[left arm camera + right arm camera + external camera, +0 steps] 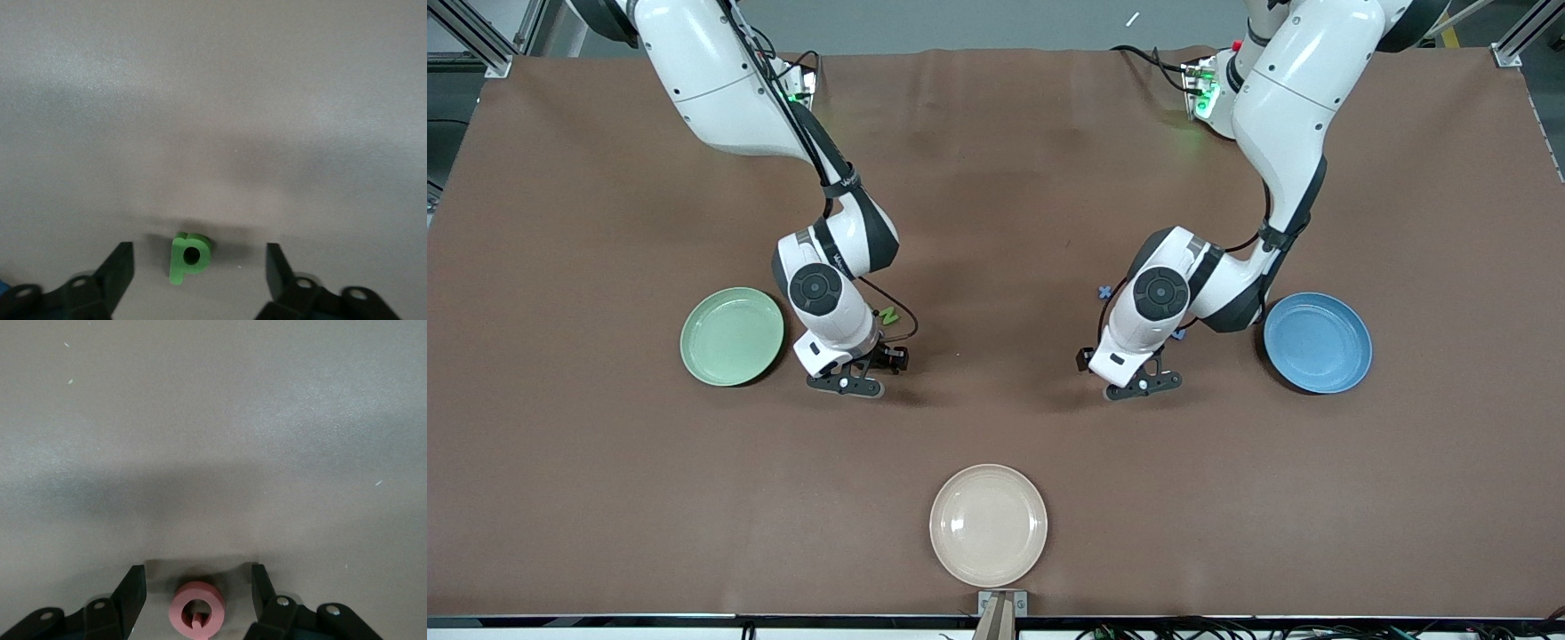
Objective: Sort upper and lower case letters into plates
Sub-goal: 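Grasp pink Q with the right gripper while the left gripper grasps green p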
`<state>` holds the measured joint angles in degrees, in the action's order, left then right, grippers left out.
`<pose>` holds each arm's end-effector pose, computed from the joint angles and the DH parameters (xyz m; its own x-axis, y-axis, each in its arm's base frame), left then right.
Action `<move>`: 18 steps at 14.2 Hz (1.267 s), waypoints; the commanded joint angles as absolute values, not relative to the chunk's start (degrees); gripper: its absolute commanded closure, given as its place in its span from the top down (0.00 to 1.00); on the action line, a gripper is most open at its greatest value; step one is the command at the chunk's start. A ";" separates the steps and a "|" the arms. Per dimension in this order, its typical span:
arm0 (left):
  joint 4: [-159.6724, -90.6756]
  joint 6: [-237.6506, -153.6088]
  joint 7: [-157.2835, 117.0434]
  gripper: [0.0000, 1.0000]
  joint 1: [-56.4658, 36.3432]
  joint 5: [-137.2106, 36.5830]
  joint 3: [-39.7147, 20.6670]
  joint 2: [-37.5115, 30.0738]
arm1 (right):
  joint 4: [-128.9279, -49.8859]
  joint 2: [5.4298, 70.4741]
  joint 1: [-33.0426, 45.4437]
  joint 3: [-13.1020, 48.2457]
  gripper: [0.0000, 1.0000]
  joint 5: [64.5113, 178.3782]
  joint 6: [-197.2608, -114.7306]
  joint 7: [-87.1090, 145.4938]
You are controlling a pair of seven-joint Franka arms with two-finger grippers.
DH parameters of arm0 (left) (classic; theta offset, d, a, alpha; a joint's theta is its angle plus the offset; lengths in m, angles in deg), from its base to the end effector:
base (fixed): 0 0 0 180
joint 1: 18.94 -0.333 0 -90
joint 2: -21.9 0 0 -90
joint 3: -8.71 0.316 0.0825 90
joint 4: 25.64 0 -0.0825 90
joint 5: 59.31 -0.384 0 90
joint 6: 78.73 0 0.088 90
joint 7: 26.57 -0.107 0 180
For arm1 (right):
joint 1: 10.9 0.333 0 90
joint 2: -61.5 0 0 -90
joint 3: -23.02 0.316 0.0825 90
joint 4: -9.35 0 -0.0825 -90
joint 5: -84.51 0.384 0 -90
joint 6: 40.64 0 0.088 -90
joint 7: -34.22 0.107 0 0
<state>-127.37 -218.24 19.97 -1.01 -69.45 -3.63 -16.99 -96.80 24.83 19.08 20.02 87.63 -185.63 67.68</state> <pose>0.5737 -0.3223 0.1828 0.9809 0.1941 -0.0127 0.1943 -0.9808 0.0155 0.5740 0.2936 0.1780 0.9888 -0.1459 0.0317 -0.1452 -0.9891 -0.0230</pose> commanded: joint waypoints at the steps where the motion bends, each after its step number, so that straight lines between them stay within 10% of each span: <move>1: -126.10 -217.86 21.42 0.77 -0.39 -70.99 -3.15 -18.00 | -97.43 24.68 20.21 19.42 0.72 87.06 -184.87 69.38; 7: -126.18 -217.86 21.42 0.50 -0.39 -71.00 -3.06 -18.62 | -98.31 24.68 21.27 19.33 0.58 87.06 -184.69 70.79; 12: -126.36 -217.77 21.51 0.30 -0.48 -71.00 -3.06 -18.53 | -99.19 24.85 20.92 19.42 0.04 87.06 -184.69 70.87; 18: -127.41 -211.82 20.19 0.10 -1.88 -71.00 -3.24 -14.15 | -100.24 35.38 11.81 19.07 0.00 86.97 -171.45 56.77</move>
